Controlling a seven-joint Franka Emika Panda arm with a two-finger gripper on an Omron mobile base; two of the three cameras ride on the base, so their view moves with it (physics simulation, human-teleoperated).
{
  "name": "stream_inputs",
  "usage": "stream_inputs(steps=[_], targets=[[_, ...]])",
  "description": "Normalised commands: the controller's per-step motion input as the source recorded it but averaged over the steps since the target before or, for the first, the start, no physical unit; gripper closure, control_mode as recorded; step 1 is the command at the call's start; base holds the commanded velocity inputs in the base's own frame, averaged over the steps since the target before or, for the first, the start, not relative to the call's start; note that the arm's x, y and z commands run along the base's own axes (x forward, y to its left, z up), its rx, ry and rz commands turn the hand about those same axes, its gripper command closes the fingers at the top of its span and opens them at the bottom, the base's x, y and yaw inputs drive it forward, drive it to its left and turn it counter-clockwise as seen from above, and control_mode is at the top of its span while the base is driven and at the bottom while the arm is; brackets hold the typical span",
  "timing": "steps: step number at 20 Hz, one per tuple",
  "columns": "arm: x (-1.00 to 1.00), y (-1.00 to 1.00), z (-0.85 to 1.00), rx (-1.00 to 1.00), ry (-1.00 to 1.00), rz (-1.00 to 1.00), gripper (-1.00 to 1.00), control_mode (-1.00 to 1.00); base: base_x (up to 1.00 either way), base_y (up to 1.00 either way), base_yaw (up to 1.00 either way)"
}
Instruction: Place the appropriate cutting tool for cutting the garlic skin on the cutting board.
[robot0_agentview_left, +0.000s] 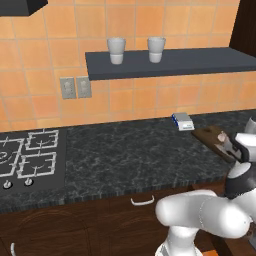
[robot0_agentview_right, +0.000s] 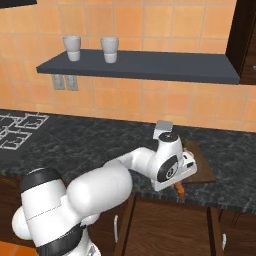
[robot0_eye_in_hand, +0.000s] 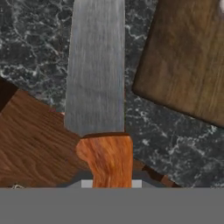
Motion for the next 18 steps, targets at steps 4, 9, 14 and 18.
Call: stream_inputs(steps=[4,9,14,18], targets=[[0.83,0.00,0.00,0.00,0.00,0.00,1.00,-1.00,0.00,0.00,0.00],[0.70,-0.02,-0.01,0.00,0.00,0.00,1.00,-1.00,0.00,0.00,0.00],[0.60,-0.12,-0.11,0.00,0.00,0.00,1.00,-1.00,0.00,0.00,0.00],[0.34,-0.16,-0.40,0.00,0.00,0.00,1.00,-1.00,0.00,0.00,0.00]])
